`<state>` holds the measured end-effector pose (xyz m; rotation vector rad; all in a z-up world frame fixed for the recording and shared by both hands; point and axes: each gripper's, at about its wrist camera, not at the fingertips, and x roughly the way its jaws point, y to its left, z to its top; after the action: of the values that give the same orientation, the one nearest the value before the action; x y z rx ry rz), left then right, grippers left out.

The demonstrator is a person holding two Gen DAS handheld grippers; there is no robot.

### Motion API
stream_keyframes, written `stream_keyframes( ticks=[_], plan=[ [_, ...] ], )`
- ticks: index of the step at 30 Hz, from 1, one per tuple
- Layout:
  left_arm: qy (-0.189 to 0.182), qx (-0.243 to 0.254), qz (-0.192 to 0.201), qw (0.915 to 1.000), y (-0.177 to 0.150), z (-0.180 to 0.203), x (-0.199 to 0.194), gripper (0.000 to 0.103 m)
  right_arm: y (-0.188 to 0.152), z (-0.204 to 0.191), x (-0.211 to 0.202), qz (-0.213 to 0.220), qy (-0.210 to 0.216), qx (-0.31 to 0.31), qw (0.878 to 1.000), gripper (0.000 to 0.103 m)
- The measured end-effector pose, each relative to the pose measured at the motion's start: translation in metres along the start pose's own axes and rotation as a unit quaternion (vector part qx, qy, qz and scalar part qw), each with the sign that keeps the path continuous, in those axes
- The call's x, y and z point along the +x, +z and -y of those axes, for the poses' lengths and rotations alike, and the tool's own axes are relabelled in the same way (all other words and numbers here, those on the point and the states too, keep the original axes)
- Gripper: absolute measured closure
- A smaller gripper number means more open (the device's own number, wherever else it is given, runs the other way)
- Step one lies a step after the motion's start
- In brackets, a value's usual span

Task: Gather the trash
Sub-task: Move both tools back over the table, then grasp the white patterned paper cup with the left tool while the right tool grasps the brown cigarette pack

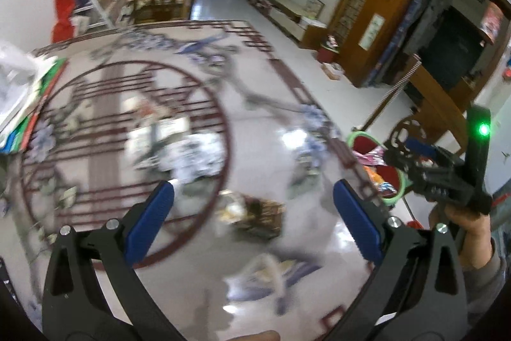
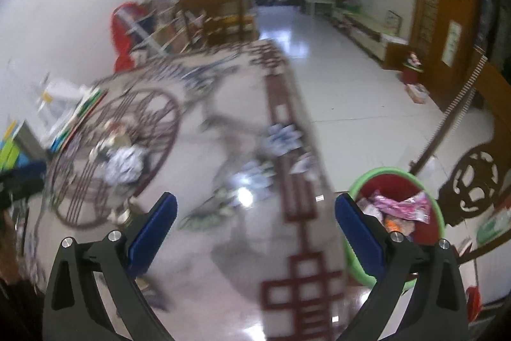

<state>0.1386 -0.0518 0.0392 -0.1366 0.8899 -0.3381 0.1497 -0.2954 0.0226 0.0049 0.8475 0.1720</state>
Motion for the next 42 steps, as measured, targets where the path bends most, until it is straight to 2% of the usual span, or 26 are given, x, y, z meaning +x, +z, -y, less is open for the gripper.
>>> stream_keyframes(
  ticks=[8,15,25,30,35,42],
  plan=[
    [0.024,-0.042,0.003,0.9988,-0.015,-0.061,-0.016,0.006,-0.02,-0.075,0.021,-0.026,0.04,-0.078,0.996,0.007],
    [0.015,-0.066,-0.002,0.9977,-0.017,-0.076,-0.009,0.006,-0.029,-0.112,0.042,-0.046,0.072,-0.114,0.99,0.007],
    [0.026,-0.065,-0.029,0.9971,0.0,-0.09,0.03,0.006,-0.041,-0.139,0.071,-0.082,0.092,-0.167,0.978,0.007],
    [0.016,-0.092,-0.034,0.995,0.013,-0.094,0.054,0.006,-0.04,-0.142,0.085,-0.091,0.096,-0.17,0.976,0.007],
    [0.022,-0.099,-0.042,0.9939,0.028,-0.089,0.081,0.006,-0.038,-0.145,0.099,-0.101,0.1,-0.174,0.974,0.007],
    [0.041,-0.107,-0.053,0.992,0.036,-0.091,0.112,0.005,-0.052,-0.157,0.116,-0.113,0.102,-0.222,0.963,0.007]
  ],
)
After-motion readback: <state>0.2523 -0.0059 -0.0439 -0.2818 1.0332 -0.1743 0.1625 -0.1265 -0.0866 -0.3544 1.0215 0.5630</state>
